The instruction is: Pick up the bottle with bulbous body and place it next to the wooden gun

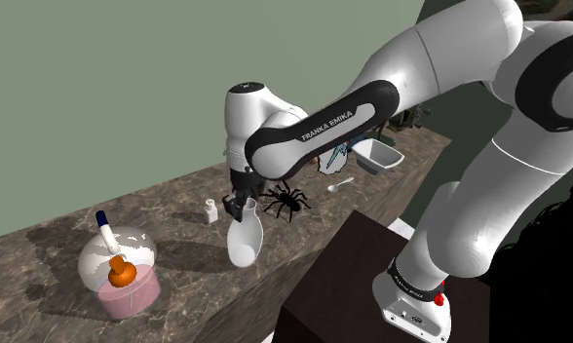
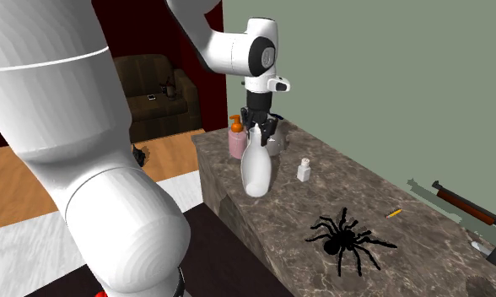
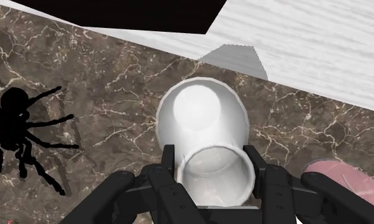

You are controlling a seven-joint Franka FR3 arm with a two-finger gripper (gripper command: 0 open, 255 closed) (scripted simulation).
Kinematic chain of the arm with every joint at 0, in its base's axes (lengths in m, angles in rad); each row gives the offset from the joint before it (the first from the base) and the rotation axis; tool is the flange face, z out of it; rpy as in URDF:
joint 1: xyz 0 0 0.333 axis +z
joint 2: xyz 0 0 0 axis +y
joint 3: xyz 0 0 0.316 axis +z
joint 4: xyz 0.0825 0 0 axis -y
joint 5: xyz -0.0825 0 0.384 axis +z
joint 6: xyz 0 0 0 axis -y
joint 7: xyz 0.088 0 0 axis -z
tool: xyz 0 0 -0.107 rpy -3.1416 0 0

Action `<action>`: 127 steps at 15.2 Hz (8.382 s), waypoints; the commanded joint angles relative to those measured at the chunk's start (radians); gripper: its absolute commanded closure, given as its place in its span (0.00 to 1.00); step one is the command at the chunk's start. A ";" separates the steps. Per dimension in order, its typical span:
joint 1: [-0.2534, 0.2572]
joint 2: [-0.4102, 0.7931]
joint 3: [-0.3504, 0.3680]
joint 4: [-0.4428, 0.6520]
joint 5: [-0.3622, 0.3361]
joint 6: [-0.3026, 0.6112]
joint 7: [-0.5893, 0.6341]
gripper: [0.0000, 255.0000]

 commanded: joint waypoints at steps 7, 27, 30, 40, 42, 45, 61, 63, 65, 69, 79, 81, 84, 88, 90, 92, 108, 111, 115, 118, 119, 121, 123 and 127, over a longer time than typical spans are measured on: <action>0.001 -0.062 -0.004 0.053 0.019 -0.113 -0.013 1.00; -0.001 -0.150 -0.020 0.241 0.037 -0.386 -0.028 1.00; -0.002 -0.155 -0.022 0.277 0.037 -0.427 -0.029 1.00; -0.005 -0.158 -0.027 0.408 0.035 -0.561 -0.027 1.00; -0.005 -0.156 -0.027 0.438 0.034 -0.588 -0.027 1.00; -0.006 -0.151 -0.028 0.483 0.032 -0.629 -0.025 1.00; -0.067 -0.129 -0.114 0.589 0.006 -0.718 -0.164 1.00; -0.086 -0.123 -0.142 0.581 -0.002 -0.705 -0.210 1.00; -0.105 -0.113 -0.169 0.578 -0.010 -0.692 -0.256 1.00; -0.144 -0.080 -0.221 0.585 -0.024 -0.667 -0.346 1.00; -0.244 0.067 -0.336 0.689 -0.043 -0.623 -0.558 1.00; -0.265 0.107 -0.356 0.725 -0.042 -0.618 -0.599 1.00; -0.297 0.175 -0.384 0.792 -0.037 -0.617 -0.659 1.00; -0.343 0.280 -0.415 0.906 -0.025 -0.625 -0.736 1.00; -0.368 0.339 -0.428 0.975 -0.016 -0.635 -0.773 1.00; -0.395 0.404 -0.439 1.056 -0.006 -0.651 -0.808 1.00; -0.437 0.504 -0.450 1.006 0.010 -0.502 -0.862 1.00; -0.436 0.505 -0.450 0.967 0.010 -0.462 -0.862 1.00; -0.435 0.510 -0.449 0.921 0.011 -0.411 -0.862 1.00; -0.434 0.517 -0.448 0.891 0.012 -0.374 -0.862 1.00; -0.434 0.519 -0.448 0.881 0.013 -0.362 -0.862 1.00; -0.434 0.525 -0.447 0.863 0.013 -0.338 -0.863 1.00; -0.434 0.532 -0.447 0.846 0.014 -0.314 -0.863 1.00; -0.434 0.547 -0.446 0.815 0.017 -0.268 -0.864 1.00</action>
